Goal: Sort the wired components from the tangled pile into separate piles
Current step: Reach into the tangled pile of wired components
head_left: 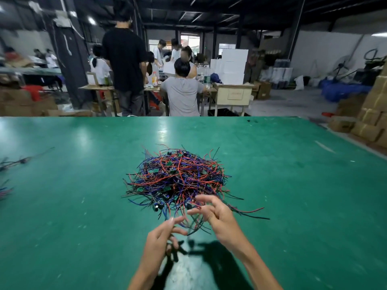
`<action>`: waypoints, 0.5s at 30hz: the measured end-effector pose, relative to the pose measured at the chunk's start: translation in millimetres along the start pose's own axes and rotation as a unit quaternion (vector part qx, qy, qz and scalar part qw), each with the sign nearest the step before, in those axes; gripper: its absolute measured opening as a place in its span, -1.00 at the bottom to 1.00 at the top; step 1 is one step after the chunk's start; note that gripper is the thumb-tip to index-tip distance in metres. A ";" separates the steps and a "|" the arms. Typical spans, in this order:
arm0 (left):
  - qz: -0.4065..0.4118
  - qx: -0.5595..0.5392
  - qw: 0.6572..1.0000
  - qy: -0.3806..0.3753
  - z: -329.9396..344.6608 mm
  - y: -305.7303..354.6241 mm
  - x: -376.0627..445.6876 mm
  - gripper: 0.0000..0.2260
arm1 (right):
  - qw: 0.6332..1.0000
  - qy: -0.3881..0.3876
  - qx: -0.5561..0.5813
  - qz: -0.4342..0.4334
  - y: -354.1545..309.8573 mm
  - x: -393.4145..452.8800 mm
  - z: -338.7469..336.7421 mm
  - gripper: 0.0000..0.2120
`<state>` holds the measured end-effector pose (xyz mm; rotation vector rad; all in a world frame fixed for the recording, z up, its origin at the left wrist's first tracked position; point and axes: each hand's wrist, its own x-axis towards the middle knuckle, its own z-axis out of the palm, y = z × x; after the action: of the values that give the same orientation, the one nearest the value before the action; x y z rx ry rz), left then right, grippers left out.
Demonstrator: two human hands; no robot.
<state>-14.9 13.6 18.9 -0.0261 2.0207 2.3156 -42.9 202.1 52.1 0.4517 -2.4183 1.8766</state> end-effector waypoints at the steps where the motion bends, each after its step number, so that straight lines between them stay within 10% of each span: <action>1: -0.018 -0.019 1.000 -0.005 2.8 2.5 -0.2 -0.65 | 1.000 -0.003 -0.004 -0.011 5.6 -3.0 5.7 -0.82; 15: -0.077 -0.247 0.964 0.060 -19.3 -9.3 -1.3 -0.47 | 0.995 0.055 -0.056 -0.054 24.3 -21.9 35.7 -0.78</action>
<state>-13.6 -4.3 7.1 -0.3418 1.3688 2.6963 -23.2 177.8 15.1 0.4503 -2.3619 1.6668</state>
